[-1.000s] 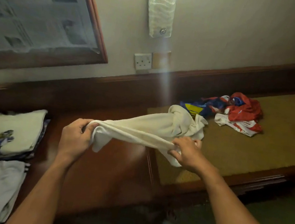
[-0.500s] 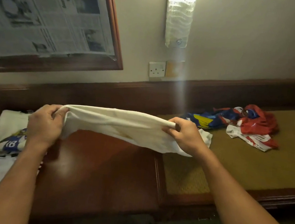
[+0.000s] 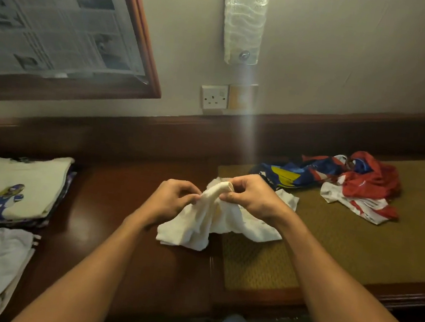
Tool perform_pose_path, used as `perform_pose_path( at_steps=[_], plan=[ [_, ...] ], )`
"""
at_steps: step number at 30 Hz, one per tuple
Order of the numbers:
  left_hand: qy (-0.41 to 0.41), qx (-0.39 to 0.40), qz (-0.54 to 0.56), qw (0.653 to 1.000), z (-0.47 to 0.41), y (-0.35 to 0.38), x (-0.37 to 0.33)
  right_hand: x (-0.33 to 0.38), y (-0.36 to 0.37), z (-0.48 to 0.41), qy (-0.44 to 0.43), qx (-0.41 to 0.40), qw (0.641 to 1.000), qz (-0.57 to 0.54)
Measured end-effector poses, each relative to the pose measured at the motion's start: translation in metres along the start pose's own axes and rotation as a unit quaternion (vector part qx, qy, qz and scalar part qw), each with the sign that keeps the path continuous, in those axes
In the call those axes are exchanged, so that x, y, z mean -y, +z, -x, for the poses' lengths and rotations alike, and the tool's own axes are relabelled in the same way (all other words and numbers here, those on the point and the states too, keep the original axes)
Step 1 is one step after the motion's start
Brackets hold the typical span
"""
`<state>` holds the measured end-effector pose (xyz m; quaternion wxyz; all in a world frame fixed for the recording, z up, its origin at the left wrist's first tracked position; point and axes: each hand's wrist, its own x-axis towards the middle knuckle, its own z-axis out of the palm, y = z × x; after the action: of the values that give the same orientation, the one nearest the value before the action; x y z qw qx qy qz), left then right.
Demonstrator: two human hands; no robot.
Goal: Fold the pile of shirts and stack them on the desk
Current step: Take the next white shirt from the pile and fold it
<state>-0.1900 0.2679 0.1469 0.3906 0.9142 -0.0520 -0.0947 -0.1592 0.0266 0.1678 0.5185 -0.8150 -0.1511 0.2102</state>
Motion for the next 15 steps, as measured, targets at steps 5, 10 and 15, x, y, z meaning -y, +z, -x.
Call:
perform_pose_path(
  at_steps=[5, 10, 15],
  plan=[
    [0.004, -0.025, 0.030, 0.999, -0.021, 0.003, -0.009, -0.021, -0.021, 0.002, 0.016, 0.006, 0.998, -0.055],
    [0.019, -0.135, 0.056, 0.989, -0.027, -0.019, -0.039, -0.049, -0.009, -0.006, 0.030, 0.057, 0.988, 0.143],
    [0.029, -0.165, -0.056, 0.984, -0.008, -0.075, -0.046, -0.072, -0.009, -0.013, 0.056, 0.007, 0.975, 0.213]
  ],
)
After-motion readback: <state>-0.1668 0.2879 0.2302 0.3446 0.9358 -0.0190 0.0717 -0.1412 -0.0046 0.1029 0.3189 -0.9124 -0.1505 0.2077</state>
